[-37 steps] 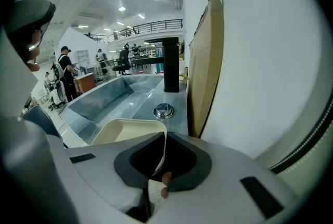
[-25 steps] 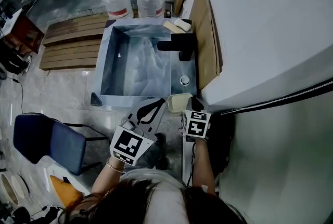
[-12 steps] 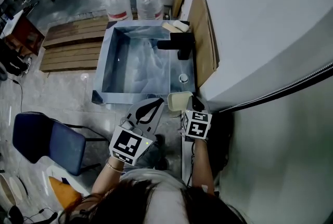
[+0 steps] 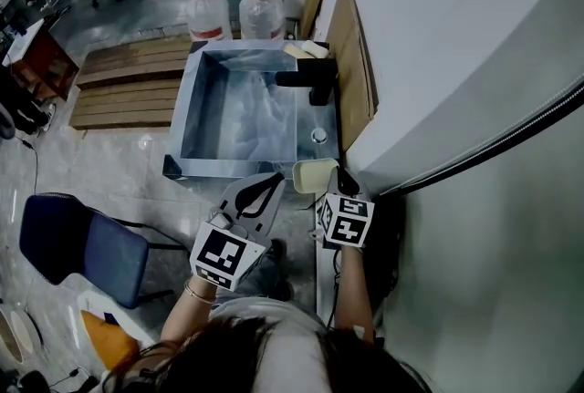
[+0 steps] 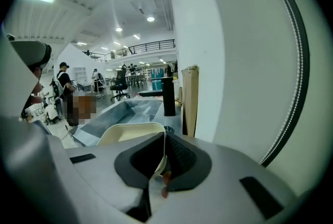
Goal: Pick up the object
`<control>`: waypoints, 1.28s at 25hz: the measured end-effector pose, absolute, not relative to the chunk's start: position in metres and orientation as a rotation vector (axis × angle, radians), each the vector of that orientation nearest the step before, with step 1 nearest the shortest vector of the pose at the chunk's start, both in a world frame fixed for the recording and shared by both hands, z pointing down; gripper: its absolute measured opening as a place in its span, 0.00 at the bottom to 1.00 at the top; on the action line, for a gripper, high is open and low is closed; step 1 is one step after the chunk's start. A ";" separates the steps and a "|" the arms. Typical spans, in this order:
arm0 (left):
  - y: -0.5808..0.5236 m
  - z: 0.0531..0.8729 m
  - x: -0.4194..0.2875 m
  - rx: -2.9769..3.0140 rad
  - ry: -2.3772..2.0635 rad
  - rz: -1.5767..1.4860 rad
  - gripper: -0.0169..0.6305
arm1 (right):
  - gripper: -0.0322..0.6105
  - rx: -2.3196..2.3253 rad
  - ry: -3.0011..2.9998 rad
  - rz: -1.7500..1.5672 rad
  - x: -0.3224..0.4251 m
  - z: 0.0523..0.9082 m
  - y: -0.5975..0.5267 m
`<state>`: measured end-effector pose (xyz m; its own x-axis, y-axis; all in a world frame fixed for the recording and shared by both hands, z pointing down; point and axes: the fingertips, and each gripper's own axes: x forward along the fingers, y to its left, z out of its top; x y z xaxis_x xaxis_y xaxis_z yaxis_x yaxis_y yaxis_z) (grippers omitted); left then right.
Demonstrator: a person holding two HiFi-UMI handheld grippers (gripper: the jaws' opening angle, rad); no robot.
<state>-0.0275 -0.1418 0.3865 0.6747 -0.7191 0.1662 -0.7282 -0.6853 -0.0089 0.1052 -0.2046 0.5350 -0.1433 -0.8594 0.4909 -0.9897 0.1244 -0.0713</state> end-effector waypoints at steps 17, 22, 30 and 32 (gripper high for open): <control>-0.089 0.360 -0.035 2.852 -1.299 0.191 0.04 | 0.10 1.877 -2.195 0.430 0.103 0.467 -0.156; -0.070 0.352 -0.035 2.858 -1.319 0.171 0.04 | 0.10 1.894 -2.233 0.395 0.102 0.448 -0.137; -0.041 0.339 -0.035 2.872 -1.346 0.147 0.04 | 0.10 1.922 -2.298 0.335 0.099 0.416 -0.107; -0.032 0.337 -0.035 2.879 -1.350 0.141 0.04 | 0.10 1.927 -2.314 0.321 0.099 0.409 -0.098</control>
